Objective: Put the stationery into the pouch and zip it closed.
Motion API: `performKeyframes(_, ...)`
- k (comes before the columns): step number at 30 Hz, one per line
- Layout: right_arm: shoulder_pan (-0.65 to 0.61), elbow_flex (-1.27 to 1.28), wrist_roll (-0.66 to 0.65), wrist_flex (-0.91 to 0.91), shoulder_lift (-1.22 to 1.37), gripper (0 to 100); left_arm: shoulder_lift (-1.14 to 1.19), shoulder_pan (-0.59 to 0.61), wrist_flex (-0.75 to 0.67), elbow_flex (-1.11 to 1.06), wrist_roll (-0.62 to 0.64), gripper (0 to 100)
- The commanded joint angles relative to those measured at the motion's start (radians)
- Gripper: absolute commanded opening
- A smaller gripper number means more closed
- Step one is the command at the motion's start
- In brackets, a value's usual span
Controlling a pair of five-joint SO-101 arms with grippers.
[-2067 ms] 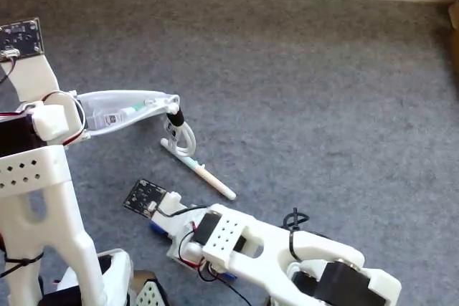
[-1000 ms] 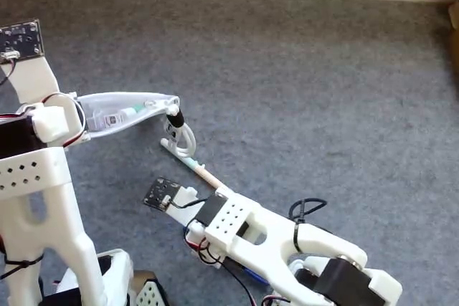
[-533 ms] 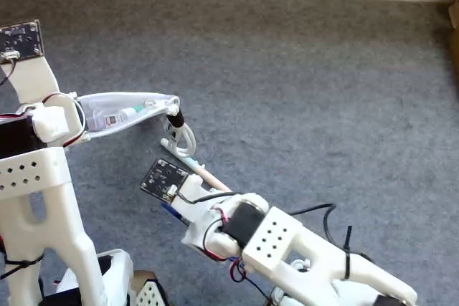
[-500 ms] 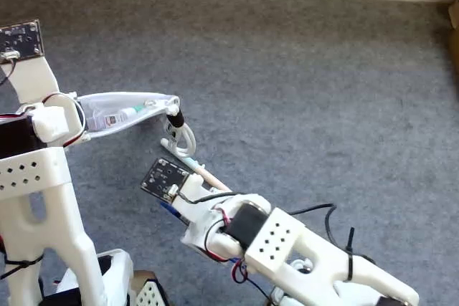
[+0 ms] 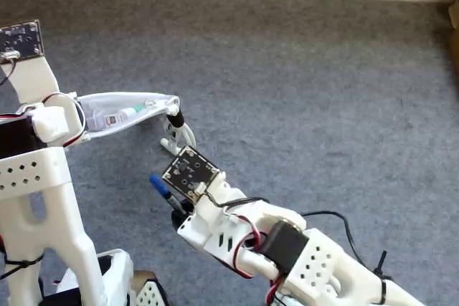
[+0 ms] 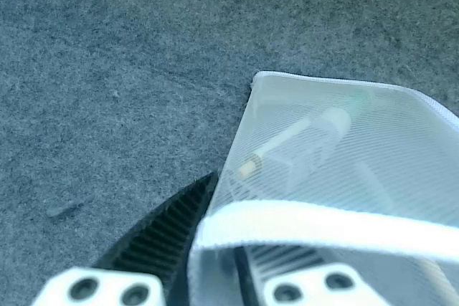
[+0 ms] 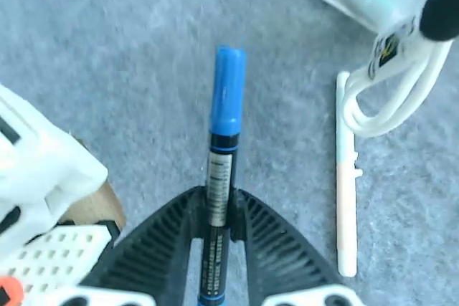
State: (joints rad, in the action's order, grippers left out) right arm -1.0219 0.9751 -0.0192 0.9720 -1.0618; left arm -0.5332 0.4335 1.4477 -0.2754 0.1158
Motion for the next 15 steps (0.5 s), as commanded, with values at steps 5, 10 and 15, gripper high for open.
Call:
performKeyframes(5,0.016,0.077,0.018,-0.202,-0.137,0.5,0.012,0.007,-0.020,-0.005,0.008,1)
performKeyframes(10,0.016,0.094,0.018,-0.280,-0.183,0.5,0.012,0.007,-0.020,-0.005,0.008,1)
performKeyframes(15,0.016,0.094,0.018,-0.341,-0.196,0.5,0.012,0.007,-0.020,-0.005,0.008,1)
